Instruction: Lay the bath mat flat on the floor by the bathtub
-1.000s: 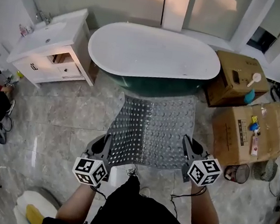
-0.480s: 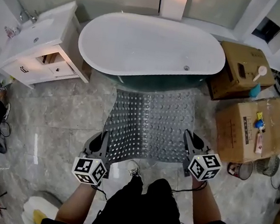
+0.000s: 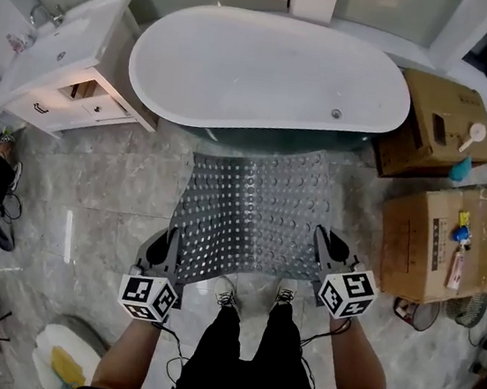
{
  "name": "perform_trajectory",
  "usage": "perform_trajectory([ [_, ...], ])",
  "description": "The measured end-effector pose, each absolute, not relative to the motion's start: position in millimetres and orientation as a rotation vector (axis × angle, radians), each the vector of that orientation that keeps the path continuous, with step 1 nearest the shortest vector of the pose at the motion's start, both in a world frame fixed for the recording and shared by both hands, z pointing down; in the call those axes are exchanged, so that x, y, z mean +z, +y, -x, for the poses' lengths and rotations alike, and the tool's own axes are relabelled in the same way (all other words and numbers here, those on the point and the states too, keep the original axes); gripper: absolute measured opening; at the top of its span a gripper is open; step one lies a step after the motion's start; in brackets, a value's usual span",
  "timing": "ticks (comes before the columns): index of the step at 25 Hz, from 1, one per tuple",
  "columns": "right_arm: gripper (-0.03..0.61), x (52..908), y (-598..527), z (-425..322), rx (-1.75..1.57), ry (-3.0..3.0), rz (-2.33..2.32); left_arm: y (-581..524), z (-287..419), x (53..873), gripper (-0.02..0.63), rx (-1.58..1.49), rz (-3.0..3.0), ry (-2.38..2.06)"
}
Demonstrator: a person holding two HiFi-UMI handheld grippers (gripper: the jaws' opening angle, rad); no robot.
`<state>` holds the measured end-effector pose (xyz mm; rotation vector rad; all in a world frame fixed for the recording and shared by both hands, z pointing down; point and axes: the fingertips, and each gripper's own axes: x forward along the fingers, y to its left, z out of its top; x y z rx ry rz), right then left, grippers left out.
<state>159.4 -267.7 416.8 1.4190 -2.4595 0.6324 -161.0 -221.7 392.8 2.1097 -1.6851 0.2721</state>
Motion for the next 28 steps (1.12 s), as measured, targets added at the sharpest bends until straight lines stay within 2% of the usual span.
perform_trajectory([
  [14, 0.029, 551.2, -314.8, -214.4, 0.602, -2.439, -1.350, -279.8, 122.0, 528.0, 0.029, 0.262, -2.005, -1.771],
  [28, 0.029, 768.9, -364.0, -216.8, 0.588, -2.417, -1.382, -341.9, 139.9, 748.4, 0.029, 0.322, -2.076, -1.732],
])
